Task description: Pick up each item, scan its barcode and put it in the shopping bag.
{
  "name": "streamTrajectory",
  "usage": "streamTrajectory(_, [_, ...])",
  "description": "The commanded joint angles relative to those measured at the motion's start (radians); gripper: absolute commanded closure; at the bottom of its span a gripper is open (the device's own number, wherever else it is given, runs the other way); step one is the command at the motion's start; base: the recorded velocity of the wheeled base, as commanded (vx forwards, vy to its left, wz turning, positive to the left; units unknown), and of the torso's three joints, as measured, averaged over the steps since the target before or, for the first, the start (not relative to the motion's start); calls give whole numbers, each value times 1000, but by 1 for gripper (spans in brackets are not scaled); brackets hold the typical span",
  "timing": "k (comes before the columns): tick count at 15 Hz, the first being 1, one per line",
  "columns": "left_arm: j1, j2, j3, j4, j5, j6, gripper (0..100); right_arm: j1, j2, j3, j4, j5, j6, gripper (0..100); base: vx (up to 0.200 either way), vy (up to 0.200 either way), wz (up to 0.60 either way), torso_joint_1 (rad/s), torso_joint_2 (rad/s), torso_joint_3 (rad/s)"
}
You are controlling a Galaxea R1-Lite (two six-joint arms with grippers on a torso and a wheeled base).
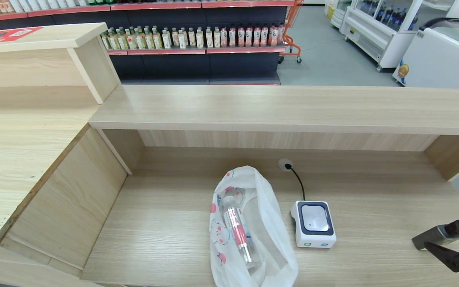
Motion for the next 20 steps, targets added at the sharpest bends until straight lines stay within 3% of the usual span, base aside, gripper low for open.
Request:
streamTrajectory(1, [0, 0, 0, 0, 0, 1, 0, 0, 31, 4, 1, 1, -2, 0, 0, -200, 0, 17, 2, -12])
streamTrajectory(5, [0, 0, 0, 0, 2, 1, 0, 0, 52, -39, 166, -7, -106, 0, 0, -200, 0, 0, 0, 2])
streamTrajectory(10, [0, 0, 0, 0, 2, 0, 0, -53, 111, -46, 166, -47, -258, 0, 0, -200, 0, -2, 0, 4])
streamTrajectory(18, [0, 0, 0, 0, 0, -7, 0, -57, 177, -26, 160, -47, -365, 0, 0, -200, 0, 7, 5, 5])
streamTrajectory(20, [0, 0, 0, 0, 0, -8, 0, -56, 207, -26, 160, -37, -373, 0, 0, 0, 0, 0, 0, 0])
